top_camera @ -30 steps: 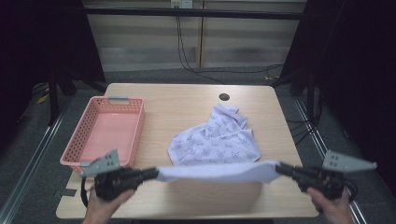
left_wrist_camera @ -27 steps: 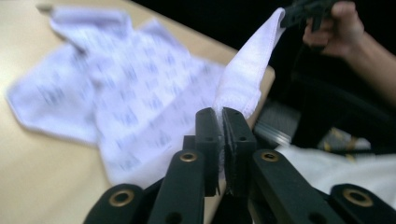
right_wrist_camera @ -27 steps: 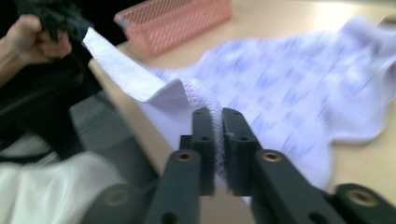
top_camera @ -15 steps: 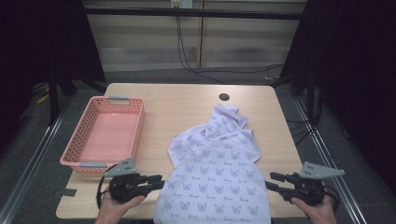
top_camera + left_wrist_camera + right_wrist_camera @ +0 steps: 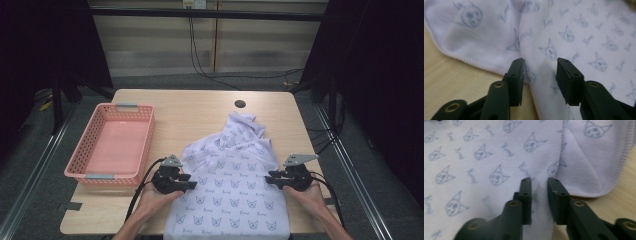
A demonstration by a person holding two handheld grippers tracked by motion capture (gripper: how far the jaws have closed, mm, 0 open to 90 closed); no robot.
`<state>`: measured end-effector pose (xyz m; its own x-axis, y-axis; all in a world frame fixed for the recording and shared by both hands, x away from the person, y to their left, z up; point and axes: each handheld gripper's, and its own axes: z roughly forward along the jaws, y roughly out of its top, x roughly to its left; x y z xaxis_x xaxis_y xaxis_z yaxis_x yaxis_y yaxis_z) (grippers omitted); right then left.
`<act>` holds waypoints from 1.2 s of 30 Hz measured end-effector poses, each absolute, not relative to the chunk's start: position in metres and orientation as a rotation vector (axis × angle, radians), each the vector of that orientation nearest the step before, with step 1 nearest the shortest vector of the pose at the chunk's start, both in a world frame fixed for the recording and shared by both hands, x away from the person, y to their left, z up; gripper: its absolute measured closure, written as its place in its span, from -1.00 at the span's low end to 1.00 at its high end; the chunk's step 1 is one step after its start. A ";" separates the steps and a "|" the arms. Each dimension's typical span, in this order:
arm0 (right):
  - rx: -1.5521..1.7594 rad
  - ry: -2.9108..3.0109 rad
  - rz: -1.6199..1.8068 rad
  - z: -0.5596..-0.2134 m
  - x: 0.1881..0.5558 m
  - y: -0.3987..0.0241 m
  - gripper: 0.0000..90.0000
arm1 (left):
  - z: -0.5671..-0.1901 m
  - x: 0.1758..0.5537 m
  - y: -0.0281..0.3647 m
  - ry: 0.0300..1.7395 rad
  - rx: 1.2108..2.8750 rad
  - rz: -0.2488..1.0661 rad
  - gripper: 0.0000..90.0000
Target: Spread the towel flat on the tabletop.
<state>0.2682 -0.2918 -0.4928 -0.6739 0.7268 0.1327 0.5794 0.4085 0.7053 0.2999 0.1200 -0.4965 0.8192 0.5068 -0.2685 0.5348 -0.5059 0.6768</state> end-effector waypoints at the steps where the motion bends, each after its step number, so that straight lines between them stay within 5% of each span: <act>1: 1.155 2.474 1.131 -0.491 0.263 -0.290 0.81 | -0.496 0.297 0.119 0.741 2.215 -0.044 0.61; 4: 1.137 2.483 1.197 -0.482 0.246 -0.291 0.92 | -0.493 0.286 0.121 0.690 2.242 -0.050 0.88; 13: 1.075 2.578 1.216 -0.479 0.194 -0.286 0.92 | -0.478 0.227 0.150 0.591 2.180 -0.169 0.90; 15: 1.047 2.610 1.199 -0.479 0.181 -0.282 0.78 | -0.476 0.218 0.156 0.559 2.162 -0.188 0.89; 16: 1.054 2.599 1.220 -0.476 0.179 -0.281 0.55 | -0.475 0.217 0.157 0.550 2.152 -0.193 0.81; 18: 1.063 2.566 1.250 -0.472 0.181 -0.280 0.41 | -0.472 0.223 0.157 0.586 2.108 -0.180 0.56; 29: 1.269 2.303 1.086 -0.483 0.266 -0.310 0.02 | -0.489 0.303 0.129 0.803 2.155 -0.023 0.24; 32: 1.281 2.341 1.054 -0.491 0.282 -0.306 0.08 | -0.494 0.310 0.126 0.827 2.198 0.006 0.23; 35: 1.261 2.379 1.055 -0.496 0.286 -0.301 0.56 | -0.494 0.311 0.130 0.800 2.203 0.018 0.94; 36: 1.252 2.366 1.031 -0.495 0.284 -0.301 0.75 | -0.491 0.308 0.134 0.795 2.184 0.011 0.95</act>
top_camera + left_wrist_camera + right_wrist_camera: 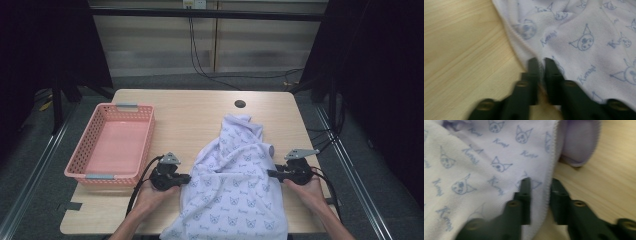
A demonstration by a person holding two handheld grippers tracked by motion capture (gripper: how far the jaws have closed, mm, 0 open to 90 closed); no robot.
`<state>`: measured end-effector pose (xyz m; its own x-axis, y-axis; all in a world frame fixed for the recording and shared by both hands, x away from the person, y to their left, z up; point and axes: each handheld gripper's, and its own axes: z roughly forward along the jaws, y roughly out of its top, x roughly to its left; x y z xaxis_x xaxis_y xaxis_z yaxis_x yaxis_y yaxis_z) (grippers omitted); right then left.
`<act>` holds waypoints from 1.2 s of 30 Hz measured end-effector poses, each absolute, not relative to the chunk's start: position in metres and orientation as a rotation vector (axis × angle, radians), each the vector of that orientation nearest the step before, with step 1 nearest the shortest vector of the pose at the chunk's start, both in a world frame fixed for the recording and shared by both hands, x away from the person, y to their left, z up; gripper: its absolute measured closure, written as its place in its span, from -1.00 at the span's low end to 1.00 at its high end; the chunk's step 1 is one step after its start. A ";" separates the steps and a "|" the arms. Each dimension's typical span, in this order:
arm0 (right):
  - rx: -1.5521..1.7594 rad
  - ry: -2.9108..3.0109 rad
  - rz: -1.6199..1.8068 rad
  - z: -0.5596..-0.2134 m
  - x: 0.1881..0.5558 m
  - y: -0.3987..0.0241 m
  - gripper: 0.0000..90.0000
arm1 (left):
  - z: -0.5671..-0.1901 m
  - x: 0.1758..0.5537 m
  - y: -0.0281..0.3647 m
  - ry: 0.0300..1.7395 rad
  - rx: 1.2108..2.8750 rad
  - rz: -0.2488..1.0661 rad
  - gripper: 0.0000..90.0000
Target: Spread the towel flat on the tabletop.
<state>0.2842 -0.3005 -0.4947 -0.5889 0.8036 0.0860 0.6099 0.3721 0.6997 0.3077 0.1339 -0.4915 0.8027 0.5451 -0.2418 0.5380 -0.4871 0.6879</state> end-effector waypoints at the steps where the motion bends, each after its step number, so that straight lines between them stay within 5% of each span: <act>1: 1.254 2.344 1.041 -0.491 0.281 -0.302 0.89 | -0.489 0.306 0.137 0.806 2.159 0.011 0.95; 14: 1.240 2.343 1.160 -0.471 0.208 -0.324 0.96 | -0.466 0.239 0.195 0.818 1.997 -0.048 0.95; 18: 1.210 2.401 1.157 -0.470 0.186 -0.322 0.84 | -0.463 0.220 0.200 0.766 2.020 -0.046 0.90; 20: 1.189 2.405 1.148 -0.470 0.183 -0.321 0.52 | -0.461 0.222 0.199 0.781 1.999 -0.052 0.57; 23: 1.187 2.384 1.146 -0.468 0.189 -0.319 0.33 | -0.460 0.241 0.182 0.781 2.005 -0.029 0.38; 36: 1.158 2.336 1.174 -0.463 0.256 -0.305 0.20 | -0.472 0.319 0.097 0.770 2.146 0.000 0.21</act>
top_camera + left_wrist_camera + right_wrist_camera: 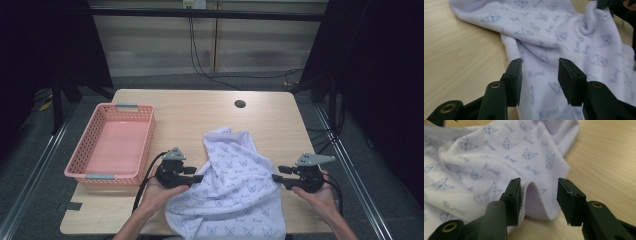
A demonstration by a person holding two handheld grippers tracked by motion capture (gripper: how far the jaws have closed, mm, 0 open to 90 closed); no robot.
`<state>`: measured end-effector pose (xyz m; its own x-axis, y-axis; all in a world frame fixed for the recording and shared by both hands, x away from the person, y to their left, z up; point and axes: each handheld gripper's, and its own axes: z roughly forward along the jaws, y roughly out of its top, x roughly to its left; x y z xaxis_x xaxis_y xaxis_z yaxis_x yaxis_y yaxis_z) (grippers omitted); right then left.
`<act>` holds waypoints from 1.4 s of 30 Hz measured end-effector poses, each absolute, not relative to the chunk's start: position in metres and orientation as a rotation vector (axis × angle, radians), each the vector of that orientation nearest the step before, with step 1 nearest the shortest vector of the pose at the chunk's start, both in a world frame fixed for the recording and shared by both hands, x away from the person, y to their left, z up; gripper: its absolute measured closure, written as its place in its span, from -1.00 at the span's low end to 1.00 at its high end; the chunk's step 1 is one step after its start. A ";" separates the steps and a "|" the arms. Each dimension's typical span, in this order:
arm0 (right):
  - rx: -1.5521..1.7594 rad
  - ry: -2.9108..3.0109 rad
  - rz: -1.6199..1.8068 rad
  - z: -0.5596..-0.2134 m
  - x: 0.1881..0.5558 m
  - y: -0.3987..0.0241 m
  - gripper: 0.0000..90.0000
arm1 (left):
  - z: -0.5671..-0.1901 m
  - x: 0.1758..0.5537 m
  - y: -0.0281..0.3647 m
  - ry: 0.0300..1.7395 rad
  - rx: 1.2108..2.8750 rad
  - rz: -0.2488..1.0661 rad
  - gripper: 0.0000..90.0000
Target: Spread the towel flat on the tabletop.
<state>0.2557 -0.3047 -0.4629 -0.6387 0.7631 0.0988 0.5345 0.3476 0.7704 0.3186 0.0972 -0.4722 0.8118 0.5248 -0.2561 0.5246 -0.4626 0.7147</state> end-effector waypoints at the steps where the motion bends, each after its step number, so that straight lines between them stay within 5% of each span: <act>1: 1.160 2.330 1.192 -0.461 0.258 -0.304 0.19 | -0.479 0.330 0.092 0.805 2.151 0.004 0.21; 5: 1.143 2.327 1.209 -0.455 0.256 -0.302 0.16 | -0.493 0.341 0.086 0.844 2.204 0.018 0.35; 6: 1.145 2.332 1.207 -0.455 0.255 -0.303 0.14 | -0.497 0.343 0.086 0.848 2.225 0.025 0.48; 7: 1.145 2.327 1.206 -0.454 0.252 -0.304 0.13 | -0.497 0.343 0.087 0.833 2.229 0.023 0.87; 8: 1.143 2.326 1.211 -0.453 0.251 -0.305 0.12 | -0.496 0.342 0.090 0.855 2.225 0.022 0.91; 20: 1.139 2.366 1.151 -0.466 0.308 -0.278 0.10 | -0.474 0.291 0.136 0.829 2.133 0.006 0.90; 26: 1.168 2.419 1.083 -0.493 0.345 -0.254 0.09 | -0.480 0.313 0.124 0.839 2.105 -0.023 0.43; 28: 1.180 2.427 1.092 -0.498 0.350 -0.250 0.30 | -0.484 0.322 0.113 0.854 2.145 -0.024 0.34; 31: 1.174 2.429 1.075 -0.498 0.348 -0.249 0.84 | -0.491 0.328 0.105 0.866 2.167 -0.014 0.73; 33: 1.173 2.391 1.055 -0.493 0.343 -0.254 0.89 | -0.490 0.329 0.107 0.864 2.155 -0.004 0.92; 42: 1.276 2.257 1.013 -0.472 0.289 -0.326 0.90 | -0.483 0.320 0.130 0.879 2.107 -0.015 0.95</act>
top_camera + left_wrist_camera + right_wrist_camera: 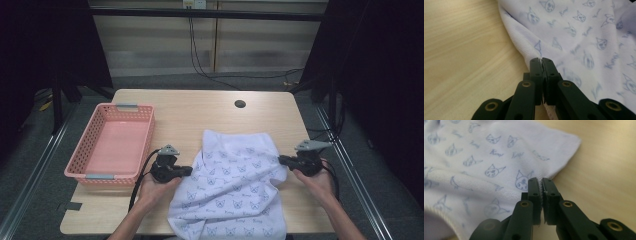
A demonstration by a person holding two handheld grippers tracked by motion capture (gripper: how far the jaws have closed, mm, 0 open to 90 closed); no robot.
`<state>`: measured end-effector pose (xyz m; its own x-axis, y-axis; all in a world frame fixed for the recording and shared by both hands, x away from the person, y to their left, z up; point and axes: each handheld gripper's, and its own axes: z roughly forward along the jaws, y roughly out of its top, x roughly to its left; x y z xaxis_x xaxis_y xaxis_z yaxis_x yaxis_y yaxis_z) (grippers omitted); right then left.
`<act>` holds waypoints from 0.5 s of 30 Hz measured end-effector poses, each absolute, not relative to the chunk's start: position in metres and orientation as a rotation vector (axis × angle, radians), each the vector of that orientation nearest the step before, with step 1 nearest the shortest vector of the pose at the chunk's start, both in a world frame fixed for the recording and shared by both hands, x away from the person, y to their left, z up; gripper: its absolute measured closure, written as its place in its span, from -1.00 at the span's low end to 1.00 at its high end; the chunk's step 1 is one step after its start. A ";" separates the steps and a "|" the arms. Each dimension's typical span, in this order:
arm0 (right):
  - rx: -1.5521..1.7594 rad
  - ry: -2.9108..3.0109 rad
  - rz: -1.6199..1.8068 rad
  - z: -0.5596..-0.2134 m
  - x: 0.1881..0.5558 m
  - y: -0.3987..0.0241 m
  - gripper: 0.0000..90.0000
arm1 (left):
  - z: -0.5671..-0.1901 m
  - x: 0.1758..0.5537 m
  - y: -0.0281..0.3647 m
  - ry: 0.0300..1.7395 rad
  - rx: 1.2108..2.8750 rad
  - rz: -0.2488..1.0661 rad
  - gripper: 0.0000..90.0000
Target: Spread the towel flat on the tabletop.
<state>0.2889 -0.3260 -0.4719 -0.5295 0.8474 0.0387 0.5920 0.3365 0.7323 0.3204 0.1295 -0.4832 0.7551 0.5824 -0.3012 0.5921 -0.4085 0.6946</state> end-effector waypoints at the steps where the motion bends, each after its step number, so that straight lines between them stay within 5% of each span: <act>1: 1.287 2.269 0.996 -0.475 0.281 -0.330 0.90 | -0.483 0.315 0.131 0.870 2.113 -0.018 0.95; 11: 1.220 2.397 1.029 -0.482 0.210 -0.319 0.85 | -0.470 0.240 0.153 0.772 2.111 -0.095 0.94; 14: 1.201 2.417 1.049 -0.481 0.198 -0.316 0.66 | -0.466 0.229 0.155 0.750 2.090 -0.085 0.83; 15: 1.200 2.409 1.079 -0.479 0.198 -0.316 0.53 | -0.465 0.230 0.155 0.752 2.094 -0.060 0.66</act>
